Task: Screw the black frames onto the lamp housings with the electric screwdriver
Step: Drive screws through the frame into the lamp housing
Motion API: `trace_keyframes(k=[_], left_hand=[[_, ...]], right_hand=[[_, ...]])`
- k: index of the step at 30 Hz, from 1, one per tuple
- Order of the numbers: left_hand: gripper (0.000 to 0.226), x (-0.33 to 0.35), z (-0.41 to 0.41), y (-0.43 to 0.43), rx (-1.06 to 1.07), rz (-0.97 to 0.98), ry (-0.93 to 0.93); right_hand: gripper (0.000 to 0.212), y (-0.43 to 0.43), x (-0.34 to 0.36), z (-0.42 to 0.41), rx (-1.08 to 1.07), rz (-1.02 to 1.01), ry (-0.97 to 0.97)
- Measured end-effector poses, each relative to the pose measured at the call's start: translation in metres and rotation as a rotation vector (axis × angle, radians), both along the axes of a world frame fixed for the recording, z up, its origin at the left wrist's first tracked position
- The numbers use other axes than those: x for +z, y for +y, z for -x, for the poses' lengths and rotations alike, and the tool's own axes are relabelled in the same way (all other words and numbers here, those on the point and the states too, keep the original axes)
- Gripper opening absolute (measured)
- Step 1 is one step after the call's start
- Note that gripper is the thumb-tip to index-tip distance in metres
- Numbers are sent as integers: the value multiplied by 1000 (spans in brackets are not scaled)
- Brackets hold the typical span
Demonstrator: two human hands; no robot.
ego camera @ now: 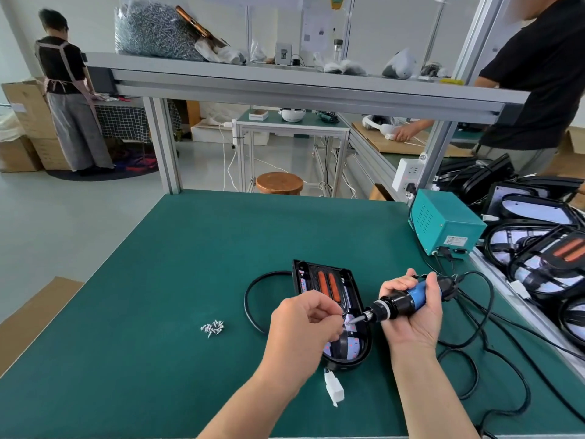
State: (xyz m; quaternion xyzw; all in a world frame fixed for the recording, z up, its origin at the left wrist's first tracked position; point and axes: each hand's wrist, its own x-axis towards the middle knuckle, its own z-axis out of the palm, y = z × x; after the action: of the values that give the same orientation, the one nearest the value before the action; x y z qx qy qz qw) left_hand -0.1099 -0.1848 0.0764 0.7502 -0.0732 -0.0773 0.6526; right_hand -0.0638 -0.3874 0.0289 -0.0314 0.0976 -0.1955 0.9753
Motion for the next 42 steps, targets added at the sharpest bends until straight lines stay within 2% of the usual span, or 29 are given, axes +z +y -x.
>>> trace_keyframes(k=[15, 17, 20, 24, 31, 42], left_hand=[[25, -7, 9, -24, 81, -147, -107], [23, -10, 11, -27, 89, -187, -195], [21, -17, 17, -34, 114, -318, -438], [23, -21, 20, -35, 208, -264, -556], [26, -21, 14, -34, 214, -217, -426], [27, -30, 17, -34, 216, -186, -392]], right_hand=[[28, -6, -5, -4, -8, -34, 33], [29, -6, -4, -4, -8, -38, 31], [29, -5, -4, -4, -5, -38, 33], [30, -7, -2, -3, 8, -75, 16], [31, -4, -1, -3, 13, -47, 49], [29, -5, -2, -5, 21, -48, 42]])
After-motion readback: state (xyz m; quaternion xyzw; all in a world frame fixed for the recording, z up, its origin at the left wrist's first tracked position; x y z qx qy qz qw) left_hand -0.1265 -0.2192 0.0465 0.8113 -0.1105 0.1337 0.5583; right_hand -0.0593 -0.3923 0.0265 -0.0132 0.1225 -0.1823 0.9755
